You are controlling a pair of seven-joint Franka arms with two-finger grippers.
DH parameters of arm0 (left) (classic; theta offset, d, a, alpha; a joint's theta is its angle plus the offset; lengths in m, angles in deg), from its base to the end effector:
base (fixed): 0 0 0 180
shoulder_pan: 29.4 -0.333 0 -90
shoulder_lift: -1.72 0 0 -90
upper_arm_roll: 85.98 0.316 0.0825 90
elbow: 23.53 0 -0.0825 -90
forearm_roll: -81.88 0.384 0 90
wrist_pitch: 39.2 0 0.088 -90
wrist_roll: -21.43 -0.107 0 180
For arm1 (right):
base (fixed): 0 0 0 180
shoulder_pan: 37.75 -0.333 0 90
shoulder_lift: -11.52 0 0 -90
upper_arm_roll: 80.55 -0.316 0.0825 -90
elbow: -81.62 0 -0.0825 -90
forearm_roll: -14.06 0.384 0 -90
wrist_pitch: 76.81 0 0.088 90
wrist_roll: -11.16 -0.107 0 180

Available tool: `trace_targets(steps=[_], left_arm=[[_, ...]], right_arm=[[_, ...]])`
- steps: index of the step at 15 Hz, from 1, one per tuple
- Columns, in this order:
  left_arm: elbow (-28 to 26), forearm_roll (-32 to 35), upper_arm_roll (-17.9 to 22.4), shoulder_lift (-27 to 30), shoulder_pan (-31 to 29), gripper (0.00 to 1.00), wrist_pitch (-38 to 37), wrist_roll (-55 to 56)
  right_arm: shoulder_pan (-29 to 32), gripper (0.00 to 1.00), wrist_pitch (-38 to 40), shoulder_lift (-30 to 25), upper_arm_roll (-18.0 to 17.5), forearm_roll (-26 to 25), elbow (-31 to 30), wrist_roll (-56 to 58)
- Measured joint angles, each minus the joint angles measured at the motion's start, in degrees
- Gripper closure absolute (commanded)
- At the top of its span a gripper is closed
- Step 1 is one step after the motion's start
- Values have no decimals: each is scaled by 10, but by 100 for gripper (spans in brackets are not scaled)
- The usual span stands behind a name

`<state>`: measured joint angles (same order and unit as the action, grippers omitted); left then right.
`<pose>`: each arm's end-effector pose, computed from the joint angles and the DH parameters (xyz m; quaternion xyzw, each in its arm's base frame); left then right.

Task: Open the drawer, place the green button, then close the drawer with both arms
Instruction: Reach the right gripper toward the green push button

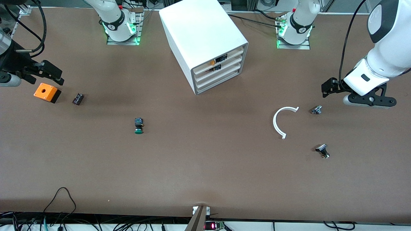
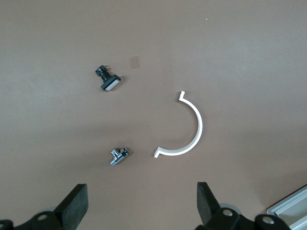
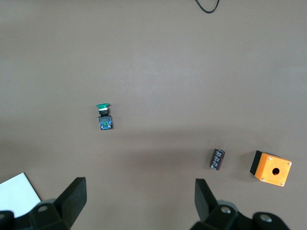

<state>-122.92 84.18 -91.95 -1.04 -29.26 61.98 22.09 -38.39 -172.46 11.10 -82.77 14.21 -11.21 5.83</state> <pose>0.5737 -0.0568 0.5362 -0.9985 0.0515 0.0073 0.0176 0.5605 0.0283 0.6140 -0.9994 0.0216 -0.0281 0.0032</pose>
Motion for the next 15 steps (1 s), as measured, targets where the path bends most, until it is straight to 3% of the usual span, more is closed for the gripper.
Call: trace_targets(steps=[9,15], left_arm=[[0,0,0,1,0,0,-5,0],[5,0,2,2,0,0,-38,0]], right_arm=[[-4,0,25,8,-6,2,-13,13],[-58,0,-7,60,-22,2,-44,12]])
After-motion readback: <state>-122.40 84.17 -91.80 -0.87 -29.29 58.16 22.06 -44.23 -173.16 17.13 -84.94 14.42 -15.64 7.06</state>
